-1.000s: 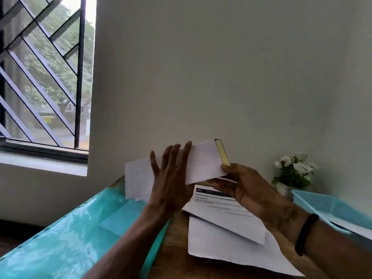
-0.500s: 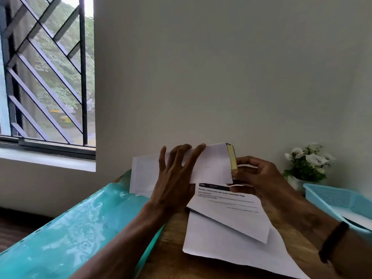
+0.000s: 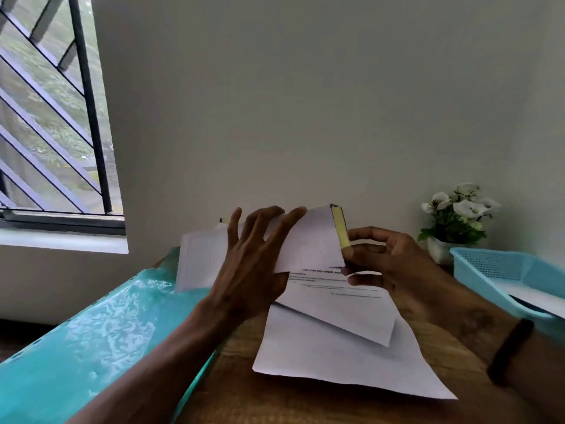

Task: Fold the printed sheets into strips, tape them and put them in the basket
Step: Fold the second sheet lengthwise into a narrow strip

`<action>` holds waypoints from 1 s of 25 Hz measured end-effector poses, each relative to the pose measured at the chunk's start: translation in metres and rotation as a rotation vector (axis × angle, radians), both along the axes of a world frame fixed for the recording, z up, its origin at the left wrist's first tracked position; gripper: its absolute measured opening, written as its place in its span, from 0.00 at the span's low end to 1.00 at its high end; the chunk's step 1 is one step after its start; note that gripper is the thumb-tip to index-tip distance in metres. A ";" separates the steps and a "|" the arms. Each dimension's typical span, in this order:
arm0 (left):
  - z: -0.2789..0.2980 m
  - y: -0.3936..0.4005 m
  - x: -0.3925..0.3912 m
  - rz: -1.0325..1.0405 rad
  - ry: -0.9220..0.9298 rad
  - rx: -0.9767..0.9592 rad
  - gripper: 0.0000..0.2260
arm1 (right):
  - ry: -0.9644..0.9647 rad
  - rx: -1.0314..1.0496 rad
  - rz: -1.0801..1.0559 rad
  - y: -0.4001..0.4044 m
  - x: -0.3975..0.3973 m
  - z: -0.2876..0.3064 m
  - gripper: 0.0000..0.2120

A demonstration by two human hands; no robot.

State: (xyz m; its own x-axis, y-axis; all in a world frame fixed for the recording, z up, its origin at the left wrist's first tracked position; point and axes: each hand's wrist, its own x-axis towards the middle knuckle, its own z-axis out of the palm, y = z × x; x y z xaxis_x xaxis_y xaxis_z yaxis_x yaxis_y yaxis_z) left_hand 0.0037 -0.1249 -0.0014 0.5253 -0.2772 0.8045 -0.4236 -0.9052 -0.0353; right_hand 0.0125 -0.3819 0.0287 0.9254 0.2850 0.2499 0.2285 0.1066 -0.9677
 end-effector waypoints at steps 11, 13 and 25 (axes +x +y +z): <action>0.003 -0.011 -0.011 -0.029 0.052 0.042 0.47 | 0.095 0.029 0.077 -0.002 0.006 -0.015 0.11; 0.001 -0.009 -0.011 -0.013 0.059 0.047 0.47 | 0.079 0.004 0.062 -0.002 0.007 -0.017 0.10; -0.002 -0.029 -0.020 -0.116 0.022 0.181 0.42 | -0.020 -0.054 0.111 0.004 -0.003 -0.017 0.20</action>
